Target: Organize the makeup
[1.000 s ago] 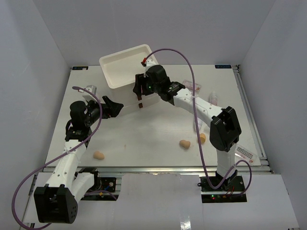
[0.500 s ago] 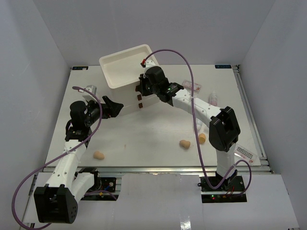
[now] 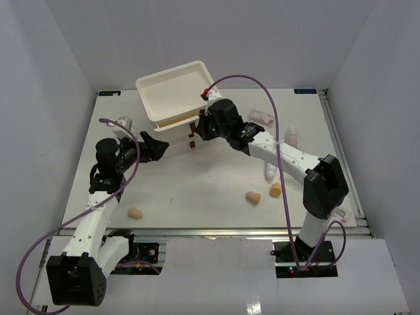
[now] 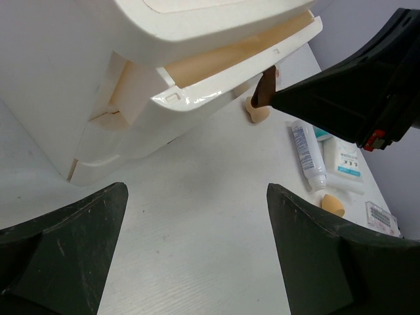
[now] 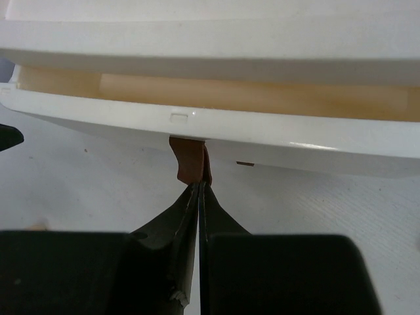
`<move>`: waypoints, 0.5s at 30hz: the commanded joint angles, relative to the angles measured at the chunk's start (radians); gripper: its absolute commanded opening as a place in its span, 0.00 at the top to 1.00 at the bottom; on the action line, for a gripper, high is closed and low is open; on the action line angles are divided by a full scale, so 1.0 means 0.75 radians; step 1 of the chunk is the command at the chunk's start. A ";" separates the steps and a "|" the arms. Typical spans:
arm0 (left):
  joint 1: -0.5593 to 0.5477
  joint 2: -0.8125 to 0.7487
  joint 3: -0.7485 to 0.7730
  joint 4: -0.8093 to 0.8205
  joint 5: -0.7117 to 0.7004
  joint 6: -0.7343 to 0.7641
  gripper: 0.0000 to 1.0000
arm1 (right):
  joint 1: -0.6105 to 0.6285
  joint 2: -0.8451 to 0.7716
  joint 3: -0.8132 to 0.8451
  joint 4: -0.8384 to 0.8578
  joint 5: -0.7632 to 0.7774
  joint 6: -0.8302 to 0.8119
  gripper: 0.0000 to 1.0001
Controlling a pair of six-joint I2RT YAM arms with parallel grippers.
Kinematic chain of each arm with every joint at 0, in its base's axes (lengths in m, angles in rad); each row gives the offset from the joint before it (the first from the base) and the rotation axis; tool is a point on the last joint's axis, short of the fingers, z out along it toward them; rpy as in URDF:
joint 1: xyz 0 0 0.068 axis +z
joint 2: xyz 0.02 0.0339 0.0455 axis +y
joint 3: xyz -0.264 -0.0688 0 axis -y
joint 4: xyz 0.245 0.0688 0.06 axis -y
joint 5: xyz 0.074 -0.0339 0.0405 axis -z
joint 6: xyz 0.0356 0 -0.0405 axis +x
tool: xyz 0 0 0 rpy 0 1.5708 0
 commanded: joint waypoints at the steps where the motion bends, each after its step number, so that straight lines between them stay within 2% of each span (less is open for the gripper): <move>1: 0.000 -0.027 0.048 0.006 0.006 0.006 0.02 | 0.010 -0.106 -0.093 0.018 -0.037 -0.013 0.92; 12: 0.000 -0.073 0.043 0.021 0.010 0.002 0.02 | 0.010 -0.280 -0.304 0.060 -0.088 -0.068 0.92; 14: 0.000 -0.100 0.036 0.033 0.000 0.004 0.02 | 0.009 -0.278 -0.290 0.076 -0.109 -0.098 0.85; 15: 0.000 -0.114 0.034 0.035 -0.009 0.004 0.02 | 0.009 -0.267 -0.280 0.087 -0.122 -0.115 0.74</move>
